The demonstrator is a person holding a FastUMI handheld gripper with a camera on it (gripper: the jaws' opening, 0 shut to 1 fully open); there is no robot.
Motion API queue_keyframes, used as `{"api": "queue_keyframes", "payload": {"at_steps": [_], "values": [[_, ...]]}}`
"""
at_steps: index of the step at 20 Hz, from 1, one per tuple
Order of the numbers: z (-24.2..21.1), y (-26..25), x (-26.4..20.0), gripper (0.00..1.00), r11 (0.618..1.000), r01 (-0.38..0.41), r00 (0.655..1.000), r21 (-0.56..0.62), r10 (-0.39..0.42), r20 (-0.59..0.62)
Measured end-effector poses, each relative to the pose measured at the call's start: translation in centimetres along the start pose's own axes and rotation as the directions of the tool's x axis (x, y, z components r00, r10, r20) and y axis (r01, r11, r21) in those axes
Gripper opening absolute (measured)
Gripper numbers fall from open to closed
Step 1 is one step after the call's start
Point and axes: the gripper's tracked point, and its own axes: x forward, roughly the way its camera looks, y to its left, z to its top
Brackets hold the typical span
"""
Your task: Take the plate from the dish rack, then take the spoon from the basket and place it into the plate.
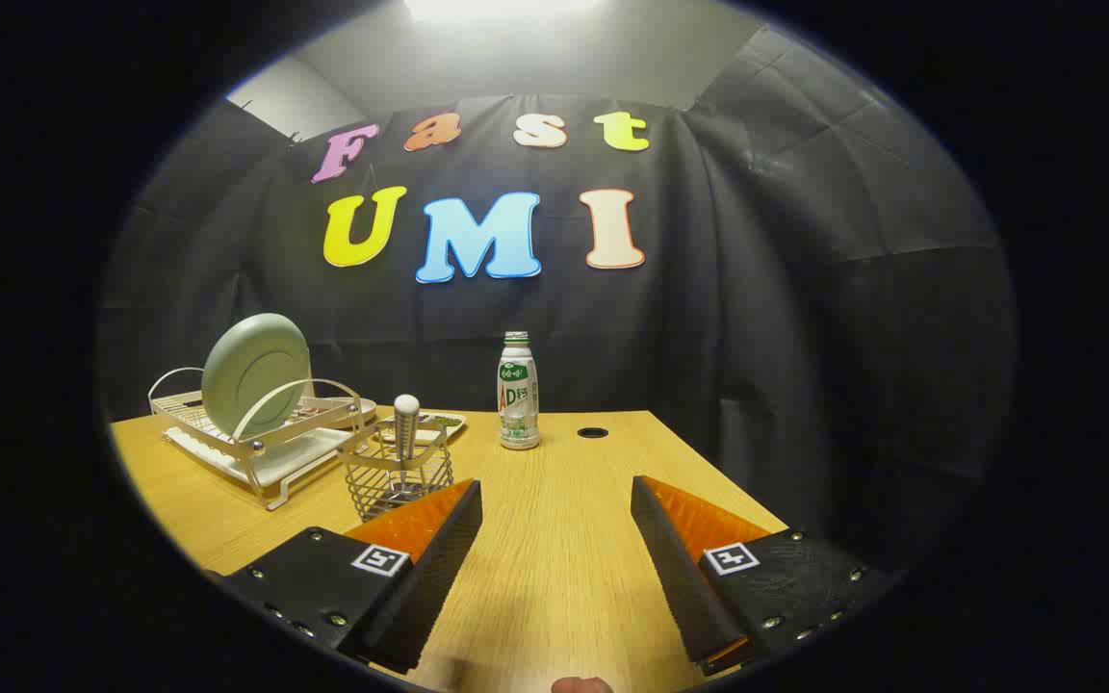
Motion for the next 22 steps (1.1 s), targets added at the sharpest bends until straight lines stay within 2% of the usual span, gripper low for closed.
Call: {"api": "queue_keyframes", "payload": {"at_steps": [6, 11, 16, 22], "values": [[0.9, -1.9, 5.6, 0.96, 0.996, 0.059, 0.998, 0.061, -0.059, -0.007], [5.3, -3.3, 6.1, 0.96, 0.995, 0.096, 0.995, 0.026, -0.096, -0.003], [13.8, -2.2, 4.2, 0.96, 0.994, 0.107, 0.993, -0.011, -0.106, 0.047], [22.1, 3.5, 3.9, 0.96, 0.995, 0.091, 0.992, -0.033, -0.088, 0.085]]}}
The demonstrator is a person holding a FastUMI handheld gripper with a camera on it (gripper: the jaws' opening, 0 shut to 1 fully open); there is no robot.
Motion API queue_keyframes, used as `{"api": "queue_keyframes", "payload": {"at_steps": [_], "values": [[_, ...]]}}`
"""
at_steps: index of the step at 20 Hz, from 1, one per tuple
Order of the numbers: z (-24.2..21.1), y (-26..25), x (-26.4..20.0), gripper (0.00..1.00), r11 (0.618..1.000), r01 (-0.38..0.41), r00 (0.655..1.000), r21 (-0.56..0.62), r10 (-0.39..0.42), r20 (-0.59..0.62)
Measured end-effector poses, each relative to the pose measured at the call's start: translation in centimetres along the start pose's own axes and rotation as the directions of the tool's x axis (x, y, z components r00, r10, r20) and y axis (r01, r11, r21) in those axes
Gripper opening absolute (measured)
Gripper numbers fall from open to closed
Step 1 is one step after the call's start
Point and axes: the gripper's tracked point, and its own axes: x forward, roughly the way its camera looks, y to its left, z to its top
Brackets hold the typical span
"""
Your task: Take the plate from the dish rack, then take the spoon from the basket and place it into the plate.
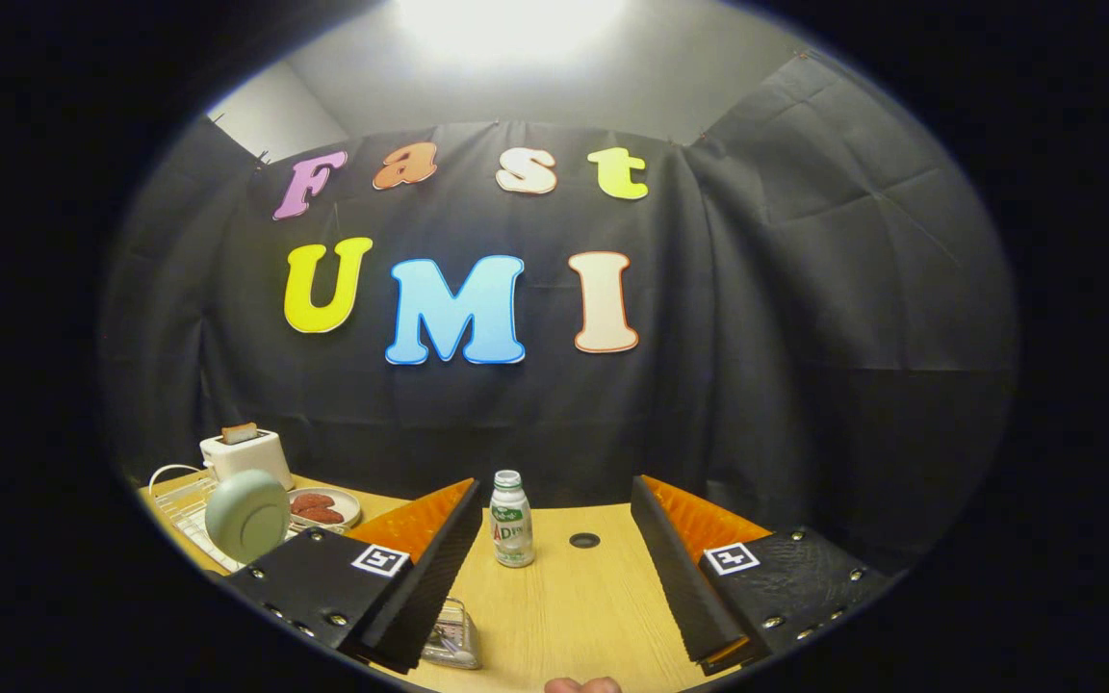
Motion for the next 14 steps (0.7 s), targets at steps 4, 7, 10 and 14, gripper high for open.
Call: {"api": "queue_keyframes", "payload": {"at_steps": [4, 7, 10, 14], "values": [[3.1, 5.5, 0.0, 0.96, 0.998, -0.058, 0.998, -0.010, 0.058, 0.010], [3.6, 9.5, 0.2, 0.96, 0.996, -0.085, 0.996, 0.027, 0.085, -0.002], [4.1, 12.6, 1.0, 0.96, 0.995, -0.093, 0.996, 0.048, 0.093, -0.008], [5.0, 16.0, 1.9, 0.96, 0.993, -0.115, 0.993, 0.038, 0.115, -0.011]]}}
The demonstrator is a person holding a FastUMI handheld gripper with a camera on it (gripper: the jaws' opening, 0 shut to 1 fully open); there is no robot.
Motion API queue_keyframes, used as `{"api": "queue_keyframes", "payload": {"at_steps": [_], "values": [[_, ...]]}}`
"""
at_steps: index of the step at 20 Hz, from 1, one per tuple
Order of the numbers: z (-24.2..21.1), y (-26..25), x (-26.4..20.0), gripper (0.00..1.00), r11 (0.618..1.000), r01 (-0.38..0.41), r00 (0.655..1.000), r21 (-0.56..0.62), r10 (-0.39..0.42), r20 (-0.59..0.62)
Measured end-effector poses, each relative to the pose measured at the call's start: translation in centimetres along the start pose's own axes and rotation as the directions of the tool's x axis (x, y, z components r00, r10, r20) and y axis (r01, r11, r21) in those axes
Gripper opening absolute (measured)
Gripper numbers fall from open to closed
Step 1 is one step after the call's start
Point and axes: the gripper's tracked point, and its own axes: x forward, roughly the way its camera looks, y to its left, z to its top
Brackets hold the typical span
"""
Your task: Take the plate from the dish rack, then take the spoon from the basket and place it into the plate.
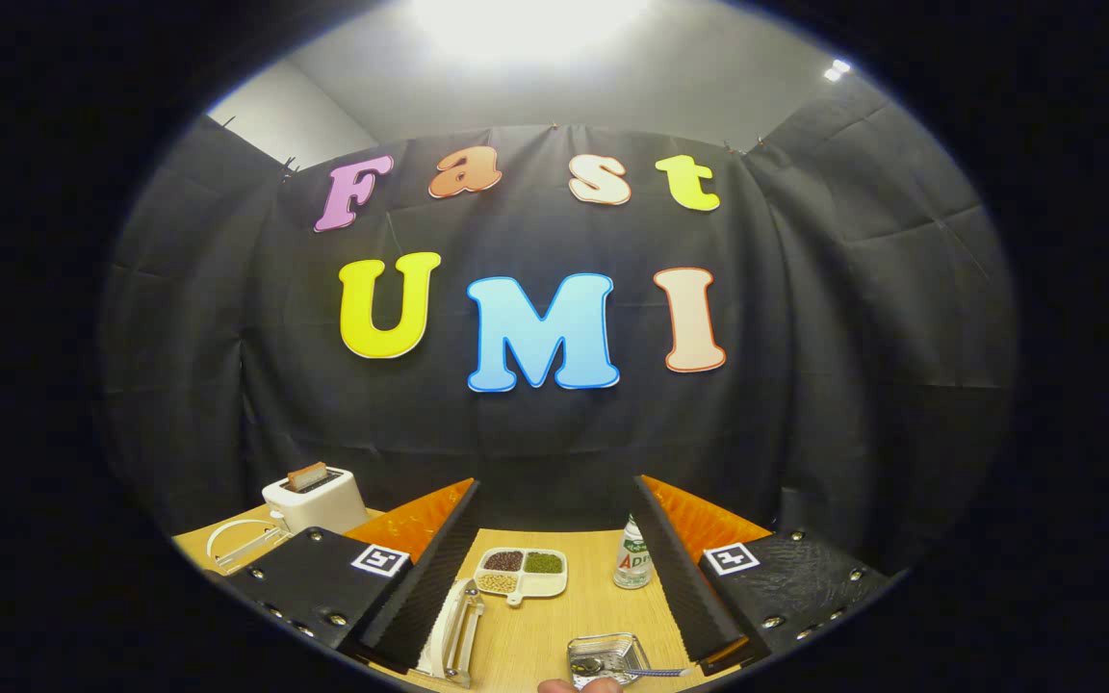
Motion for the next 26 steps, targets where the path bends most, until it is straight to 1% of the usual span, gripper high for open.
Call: {"api": "queue_keyframes", "payload": {"at_steps": [2, 5, 8, 10, 13, 17, 20, 22, 24, 25, 26], "values": [[-0.2, 1.3, 0.6, 0.95, 1.000, -0.002, 1.000, -0.023, 0.002, -0.025], [-1.5, 4.2, 1.8, 0.96, 0.998, -0.049, 0.993, -0.034, 0.045, -0.112], [-3.6, 7.3, 3.1, 0.96, 0.995, -0.099, 0.967, 0.009, 0.098, -0.235], [-5.7, 9.3, 3.6, 0.96, 0.992, -0.125, 0.931, 0.037, 0.130, -0.340], [-7.9, 11.4, 3.9, 0.96, 0.988, -0.136, 0.875, 0.076, 0.155, -0.458], [-11.0, 13.9, 3.8, 0.95, 0.985, -0.136, 0.784, 0.106, 0.173, -0.596], [-13.3, 14.4, 4.1, 0.95, 0.989, -0.102, 0.728, 0.104, 0.146, -0.670], [-15.0, 15.0, 3.7, 0.94, 0.992, -0.071, 0.681, 0.100, 0.122, -0.722], [-17.3, 15.3, 3.5, 0.95, 0.995, -0.031, 0.627, 0.093, 0.092, -0.773], [-18.1, 15.4, 3.4, 0.92, 0.997, -0.011, 0.600, 0.082, 0.072, -0.797], [-18.6, 15.6, 3.4, 0.92, 0.997, 0.003, 0.582, 0.081, 0.064, -0.811]]}}
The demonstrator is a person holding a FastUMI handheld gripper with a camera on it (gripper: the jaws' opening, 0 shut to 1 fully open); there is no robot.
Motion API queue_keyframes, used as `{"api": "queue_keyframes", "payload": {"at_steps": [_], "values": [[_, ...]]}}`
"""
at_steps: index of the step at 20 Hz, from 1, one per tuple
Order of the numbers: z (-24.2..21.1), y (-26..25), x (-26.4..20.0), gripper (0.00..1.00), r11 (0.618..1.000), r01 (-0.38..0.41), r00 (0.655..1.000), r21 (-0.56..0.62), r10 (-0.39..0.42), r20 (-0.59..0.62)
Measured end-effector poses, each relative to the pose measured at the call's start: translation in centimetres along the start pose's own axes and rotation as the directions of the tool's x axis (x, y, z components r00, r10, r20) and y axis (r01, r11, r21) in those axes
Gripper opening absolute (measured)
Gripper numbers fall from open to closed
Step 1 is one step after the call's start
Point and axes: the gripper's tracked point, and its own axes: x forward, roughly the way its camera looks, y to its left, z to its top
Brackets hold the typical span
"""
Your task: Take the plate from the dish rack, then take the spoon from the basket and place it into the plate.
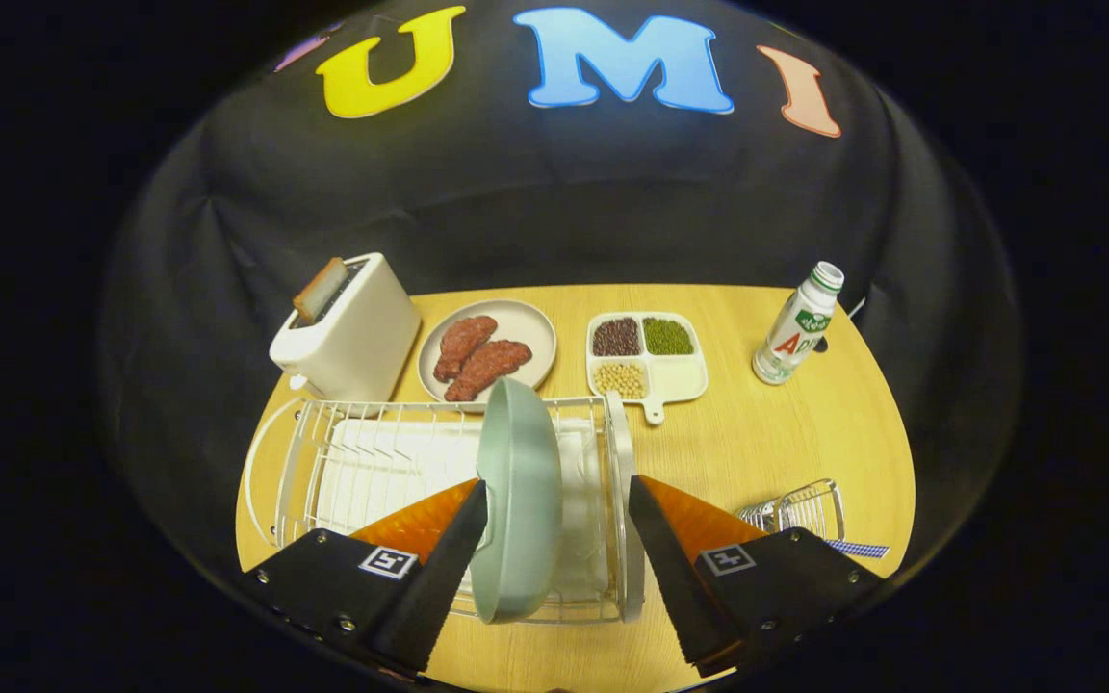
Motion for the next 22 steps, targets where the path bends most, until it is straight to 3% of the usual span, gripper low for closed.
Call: {"api": "queue_keyframes", "payload": {"at_steps": [4, 5, 6, 8, 22], "values": [[-0.8, 0.4, 1.9, 0.90, 1.000, 0.028, 0.999, 0.004, -0.028, -0.046], [-1.0, 0.6, 2.3, 0.70, 1.000, 0.028, 0.998, 0.005, -0.027, -0.063], [-1.4, 0.1, 2.5, 0.65, 0.999, 0.050, 0.996, -0.004, -0.050, -0.080], [-1.4, 0.3, 3.0, 0.30, 0.998, 0.056, 0.995, 0.028, -0.054, -0.086], [0.1, 0.5, 0.3, 0.27, 0.975, 0.215, 0.970, -0.056, -0.220, -0.101]]}}
